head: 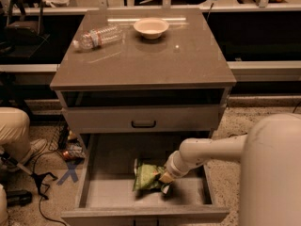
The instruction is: Pick green jalapeno chip bag from middle drawer and place on counter
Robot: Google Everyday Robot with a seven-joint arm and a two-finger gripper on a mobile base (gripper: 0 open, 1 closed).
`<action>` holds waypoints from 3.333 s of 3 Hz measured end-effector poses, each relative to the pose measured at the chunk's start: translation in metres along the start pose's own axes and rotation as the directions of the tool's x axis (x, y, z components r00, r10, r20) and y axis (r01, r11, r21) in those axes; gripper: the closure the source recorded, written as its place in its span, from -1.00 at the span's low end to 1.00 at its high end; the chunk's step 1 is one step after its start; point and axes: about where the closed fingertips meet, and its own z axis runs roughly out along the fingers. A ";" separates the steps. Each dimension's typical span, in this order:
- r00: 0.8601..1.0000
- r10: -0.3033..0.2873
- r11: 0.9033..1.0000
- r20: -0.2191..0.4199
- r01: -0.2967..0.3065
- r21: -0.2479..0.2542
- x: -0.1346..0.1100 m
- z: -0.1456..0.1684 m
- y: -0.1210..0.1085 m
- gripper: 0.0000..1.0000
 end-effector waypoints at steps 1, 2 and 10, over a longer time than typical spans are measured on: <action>0.994 -0.074 0.995 0.085 0.069 0.068 -0.021 -0.056 0.006 1.00; 0.980 -0.158 0.980 0.121 0.140 0.143 -0.040 -0.112 0.012 1.00; 0.889 -0.305 0.869 0.342 0.113 0.482 -0.135 -0.440 -0.066 1.00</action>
Offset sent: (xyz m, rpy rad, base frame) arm -0.0202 -0.0180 0.2033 0.0703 -0.3669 0.1220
